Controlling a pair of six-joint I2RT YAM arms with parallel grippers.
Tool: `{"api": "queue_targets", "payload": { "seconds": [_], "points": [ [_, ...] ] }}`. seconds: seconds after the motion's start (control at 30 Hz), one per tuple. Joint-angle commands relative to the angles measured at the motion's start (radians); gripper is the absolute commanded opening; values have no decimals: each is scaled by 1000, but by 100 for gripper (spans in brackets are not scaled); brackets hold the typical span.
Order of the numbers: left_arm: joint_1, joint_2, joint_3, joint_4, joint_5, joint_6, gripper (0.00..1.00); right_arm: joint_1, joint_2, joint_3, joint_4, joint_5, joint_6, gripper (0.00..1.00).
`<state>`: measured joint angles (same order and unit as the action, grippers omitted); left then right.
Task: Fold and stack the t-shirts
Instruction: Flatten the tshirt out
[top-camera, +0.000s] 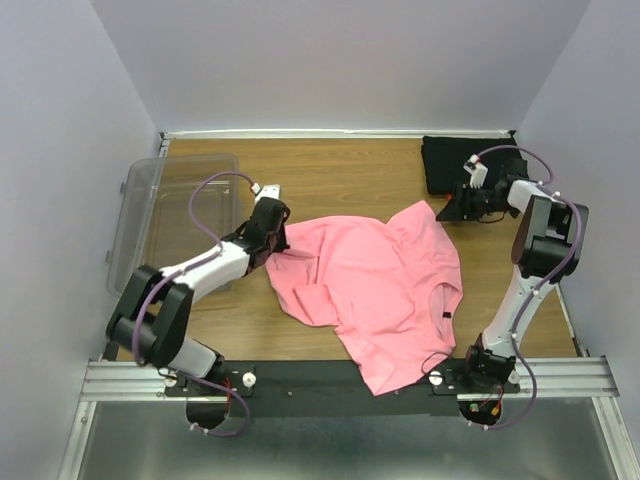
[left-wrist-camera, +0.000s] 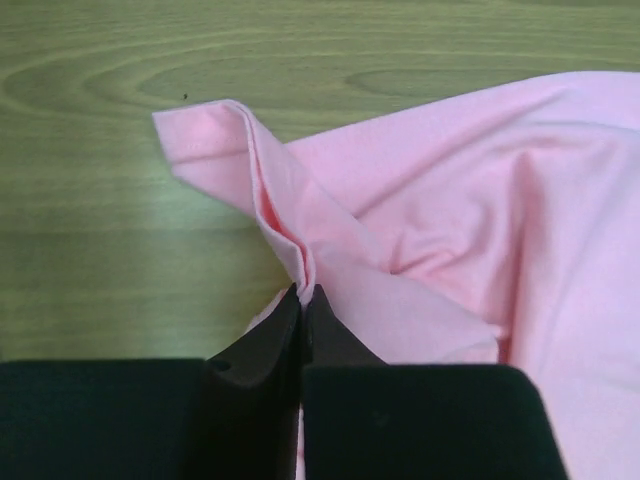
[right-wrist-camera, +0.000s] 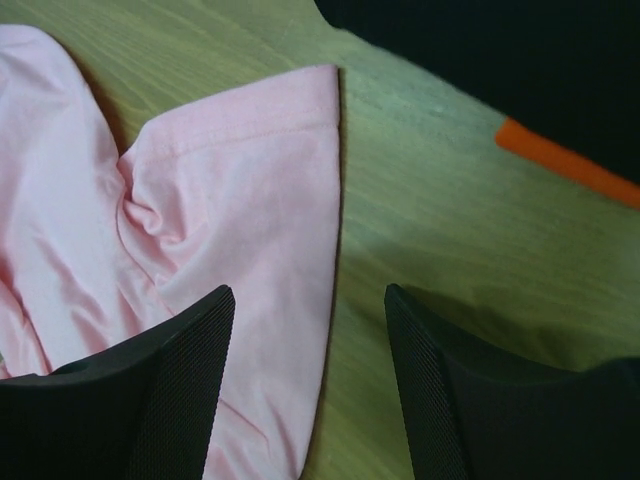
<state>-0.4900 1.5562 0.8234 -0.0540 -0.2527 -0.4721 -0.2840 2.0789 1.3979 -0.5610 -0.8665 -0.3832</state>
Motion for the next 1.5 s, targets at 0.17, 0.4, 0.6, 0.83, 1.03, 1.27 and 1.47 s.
{"api": "queue_targets", "payload": {
  "seconds": [0.17, 0.4, 0.6, 0.83, 1.03, 1.27, 1.47],
  "points": [
    [11, -220, -167, 5, 101, -99, 7, 109, 104, 118, 30, 132, 81, 66],
    [16, -235, -230, 40, 144, -119, 7, 154, 136, 128, 36, 172, 98, 44],
    [18, -277, -254, 37, 170, -135, 7, 157, 124, 133, 35, 188, 93, 6],
    [18, -370, -335, 29, 208, -172, 7, 151, -14, 108, 68, 305, 79, 1],
    [16, -409, -372, 49, 248, -197, 8, 132, -82, 70, 85, 396, 75, 1],
    [16, -429, -392, 49, 308, -210, 14, 132, -88, -20, 85, 370, 34, 0],
    [11, -516, -397, 31, 257, -235, 56, 129, -118, -91, 87, 365, 9, 1]
  ]
}}
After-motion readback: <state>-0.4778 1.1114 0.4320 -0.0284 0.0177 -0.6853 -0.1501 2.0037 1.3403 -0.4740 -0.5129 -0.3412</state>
